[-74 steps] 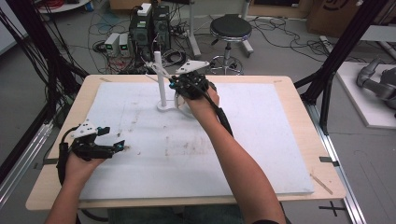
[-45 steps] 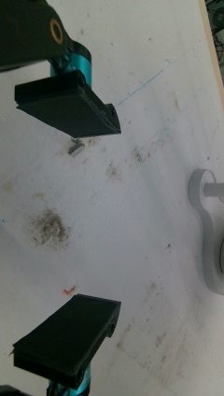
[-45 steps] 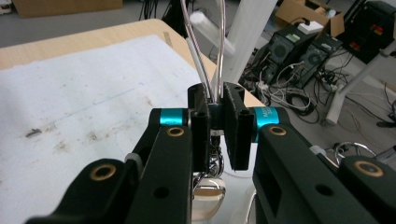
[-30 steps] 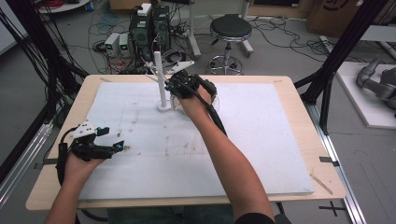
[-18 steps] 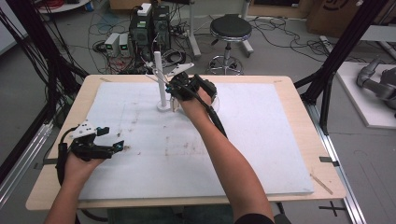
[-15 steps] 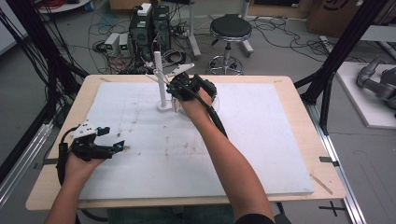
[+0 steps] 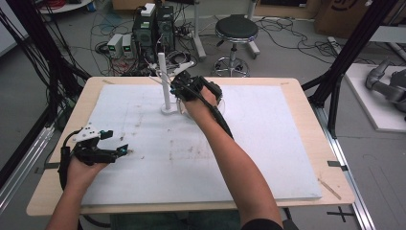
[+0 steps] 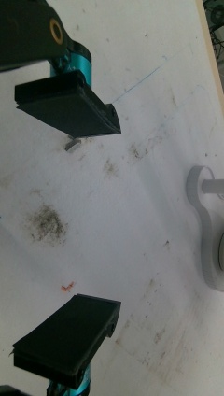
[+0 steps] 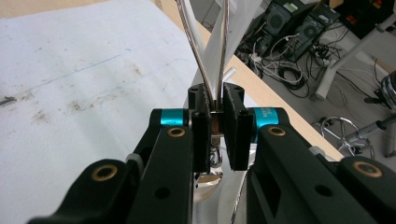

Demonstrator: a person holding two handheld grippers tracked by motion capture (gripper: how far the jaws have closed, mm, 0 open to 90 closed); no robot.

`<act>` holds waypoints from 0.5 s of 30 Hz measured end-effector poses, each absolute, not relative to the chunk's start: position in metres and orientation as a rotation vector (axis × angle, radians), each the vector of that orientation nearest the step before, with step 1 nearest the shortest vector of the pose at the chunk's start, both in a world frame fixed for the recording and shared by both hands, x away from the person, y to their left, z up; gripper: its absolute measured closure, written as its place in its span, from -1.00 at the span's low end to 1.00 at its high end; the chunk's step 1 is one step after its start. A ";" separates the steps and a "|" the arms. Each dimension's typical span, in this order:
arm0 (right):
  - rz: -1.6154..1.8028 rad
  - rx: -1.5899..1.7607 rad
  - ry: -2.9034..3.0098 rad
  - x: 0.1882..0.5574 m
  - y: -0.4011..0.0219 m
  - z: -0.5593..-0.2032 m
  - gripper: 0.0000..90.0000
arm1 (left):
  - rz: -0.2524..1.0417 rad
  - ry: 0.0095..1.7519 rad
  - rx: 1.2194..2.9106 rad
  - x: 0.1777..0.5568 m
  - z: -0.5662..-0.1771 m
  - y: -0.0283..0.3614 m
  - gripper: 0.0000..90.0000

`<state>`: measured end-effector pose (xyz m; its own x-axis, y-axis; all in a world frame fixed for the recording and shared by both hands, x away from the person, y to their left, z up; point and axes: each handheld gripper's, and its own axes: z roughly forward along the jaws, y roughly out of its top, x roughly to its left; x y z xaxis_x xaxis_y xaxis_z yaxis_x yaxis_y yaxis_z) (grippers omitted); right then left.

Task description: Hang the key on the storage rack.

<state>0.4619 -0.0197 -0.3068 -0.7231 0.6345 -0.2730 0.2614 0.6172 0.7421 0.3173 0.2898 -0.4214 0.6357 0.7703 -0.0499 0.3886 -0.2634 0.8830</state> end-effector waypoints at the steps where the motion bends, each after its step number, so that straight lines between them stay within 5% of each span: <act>1: 0.940 0.706 2.321 0.463 -0.019 -0.306 0.85 | 0.490 0.921 1.880 0.317 -0.421 0.290 -0.70; 15: 0.874 0.746 2.337 0.470 -0.015 -0.312 0.84 | 0.488 0.923 1.874 0.317 -0.421 0.291 -0.70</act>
<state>0.4704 -0.0148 -0.3117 -0.7065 0.6495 -0.2810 0.3058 0.6382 0.7065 0.3175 0.2906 -0.4211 0.6346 0.7709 -0.0543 0.3889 -0.2578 0.8845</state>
